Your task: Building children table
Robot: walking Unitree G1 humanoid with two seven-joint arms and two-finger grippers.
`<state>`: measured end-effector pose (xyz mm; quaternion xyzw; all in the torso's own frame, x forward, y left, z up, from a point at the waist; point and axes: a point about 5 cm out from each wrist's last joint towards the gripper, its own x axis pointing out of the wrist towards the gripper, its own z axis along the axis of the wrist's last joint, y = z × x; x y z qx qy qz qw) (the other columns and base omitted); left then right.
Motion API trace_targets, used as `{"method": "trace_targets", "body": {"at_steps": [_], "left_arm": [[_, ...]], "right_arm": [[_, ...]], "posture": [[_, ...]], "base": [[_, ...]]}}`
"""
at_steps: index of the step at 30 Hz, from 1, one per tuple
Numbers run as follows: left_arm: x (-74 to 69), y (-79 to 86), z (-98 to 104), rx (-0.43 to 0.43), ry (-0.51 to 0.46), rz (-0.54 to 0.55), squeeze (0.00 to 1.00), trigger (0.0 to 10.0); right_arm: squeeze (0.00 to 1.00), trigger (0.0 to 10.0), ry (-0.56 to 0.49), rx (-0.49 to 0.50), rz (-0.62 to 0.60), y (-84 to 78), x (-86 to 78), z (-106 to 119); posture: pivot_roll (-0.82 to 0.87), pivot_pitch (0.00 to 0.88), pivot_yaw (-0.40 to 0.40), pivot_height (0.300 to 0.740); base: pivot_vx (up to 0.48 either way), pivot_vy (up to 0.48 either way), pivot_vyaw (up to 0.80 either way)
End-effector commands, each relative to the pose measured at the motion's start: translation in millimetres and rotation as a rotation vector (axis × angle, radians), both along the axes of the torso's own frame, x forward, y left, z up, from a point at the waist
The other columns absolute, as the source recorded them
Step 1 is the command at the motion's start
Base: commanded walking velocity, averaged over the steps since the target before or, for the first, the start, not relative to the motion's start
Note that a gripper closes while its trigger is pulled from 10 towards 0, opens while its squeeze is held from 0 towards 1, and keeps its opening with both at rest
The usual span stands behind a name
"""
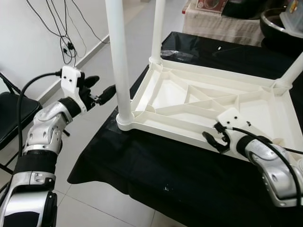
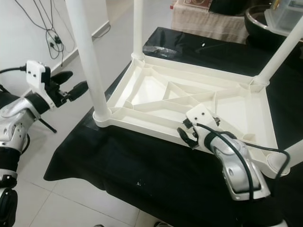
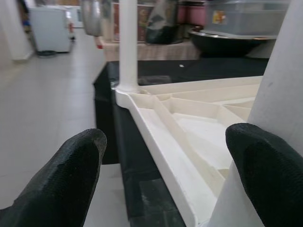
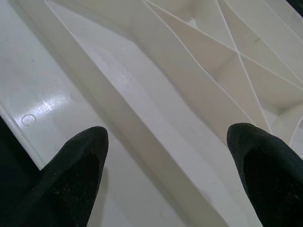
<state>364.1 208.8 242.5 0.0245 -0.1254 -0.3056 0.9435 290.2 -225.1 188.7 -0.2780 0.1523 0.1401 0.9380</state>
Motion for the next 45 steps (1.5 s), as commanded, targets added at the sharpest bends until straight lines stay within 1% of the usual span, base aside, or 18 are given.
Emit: {"method": "trace_targets", "body": {"at_steps": [1,4,5,7,9,16,19,24,28,31,32,33,34,36,39,41,42,45], "left_arm": [[-0.5,-8.9,-5,0.024,0.027,-0.103,0.00,10.0],[-11.0,-19.6,-10,0.071,0.066,-0.308,0.00,10.0],[-11.0,-19.6,-10,0.071,0.066,-0.308,0.00,10.0],[-20.3,-25.3,-10,0.094,0.081,-0.426,0.00,10.0],[-21.3,-25.7,-10,0.099,0.081,-0.439,0.00,10.0],[-44.1,-22.3,-19,0.152,0.117,-0.563,0.00,10.0],[-47.3,-21.3,-21,0.150,0.124,-0.580,0.00,10.0],[-54.4,-25.6,-26,0.131,0.143,-0.611,0.00,10.0],[-65.6,-39.2,-28,0.064,0.147,-0.676,0.00,10.0],[-72.5,-48.0,-23,0.023,0.135,-0.712,0.00,10.0],[-73.5,-49.9,-22,0.023,0.128,-0.710,0.00,10.0],[-73.5,-49.9,-22,0.023,0.128,-0.710,0.00,10.0],[-73.7,-48.5,-20,0.037,0.114,-0.681,0.00,10.0],[-73.6,-44.9,-18,0.043,0.105,-0.654,0.00,10.0],[-74.3,-43.0,-17,0.042,0.105,-0.646,0.00,10.0],[-77.5,-40.6,-18,0.046,0.109,-0.638,0.00,10.0],[-80.2,-40.8,-20,0.046,0.114,-0.637,0.00,10.0],[-82.3,-41.5,-22,0.048,0.119,-0.638,0.00,10.0]], "right_arm": [[0.00,10.0,0.077,0.006,0.011,1.7,-6.5,-13],[0.00,10.0,0.082,0.013,0.011,1.8,-7.9,-13],[0.00,10.0,0.082,0.013,0.011,1.8,-7.9,-13],[0.00,10.0,0.088,0.018,0.010,1.6,-9.3,-13],[0.00,10.0,0.089,0.019,0.010,1.6,-9.5,-14],[0.00,10.0,0.108,0.032,0.019,4.5,-11.4,-16],[0.00,10.0,0.114,0.027,0.005,2.8,-10.8,-17],[0.00,10.0,0.128,0.001,-0.086,-10.0,-10.0,-19],[0.00,10.0,0.149,-0.054,-0.186,-30.6,-13.8,-18],[0.00,10.0,0.159,-0.019,-0.189,-37.2,-17.4,-13],[0.00,10.0,0.159,0.017,-0.172,-38.4,-18.4,-9],[0.00,10.0,0.159,0.017,-0.172,-38.4,-18.4,-9],[0.00,10.0,0.160,0.152,-0.019,-32.6,-25.7,7],[0.00,10.0,0.143,0.279,0.106,-28.4,-34.1,23],[0.00,10.0,0.129,0.315,0.167,-27.5,-39.4,31],[0.00,10.0,0.087,0.385,0.290,-24.5,-50.8,46],[0.00,10.0,0.099,0.397,0.342,-23.8,-59.0,50],[0.00,10.0,0.129,0.399,0.371,-23.6,-65.6,49]], "posture": [[-0.10,0.212,-0.022,0.740],[-0.10,0.216,-0.017,0.740],[-0.10,0.216,-0.017,0.740],[-0.10,0.219,-0.014,0.740],[-0.10,0.219,-0.014,0.740],[-0.09,0.220,-0.011,0.740],[-0.08,0.219,-0.007,0.740],[-0.08,0.218,-0.002,0.740],[-0.08,0.217,0.000,0.740],[-0.08,0.217,0.002,0.740],[-0.08,0.218,0.003,0.740],[-0.08,0.218,0.003,0.740],[-0.08,0.219,0.003,0.740],[-0.08,0.220,0.003,0.740],[-0.08,0.220,0.003,0.740],[-0.08,0.221,-0.001,0.740],[-0.08,0.221,-0.001,0.740],[-0.08,0.221,-0.001,0.740]], "base": [[0.000,0.000,0.00],[0.000,0.000,0.00],[0.000,0.000,0.00],[0.000,0.000,0.00],[0.000,0.000,0.00],[0.000,0.000,0.00],[0.000,0.000,0.00],[0.000,0.000,0.00],[0.000,0.000,0.00],[0.000,0.000,0.00],[0.000,0.000,0.00],[0.000,0.000,0.00],[0.000,0.000,0.00],[0.000,0.000,0.00],[0.000,0.000,0.00],[0.000,0.000,0.00],[0.000,0.000,0.00],[0.000,0.000,0.00]]}}
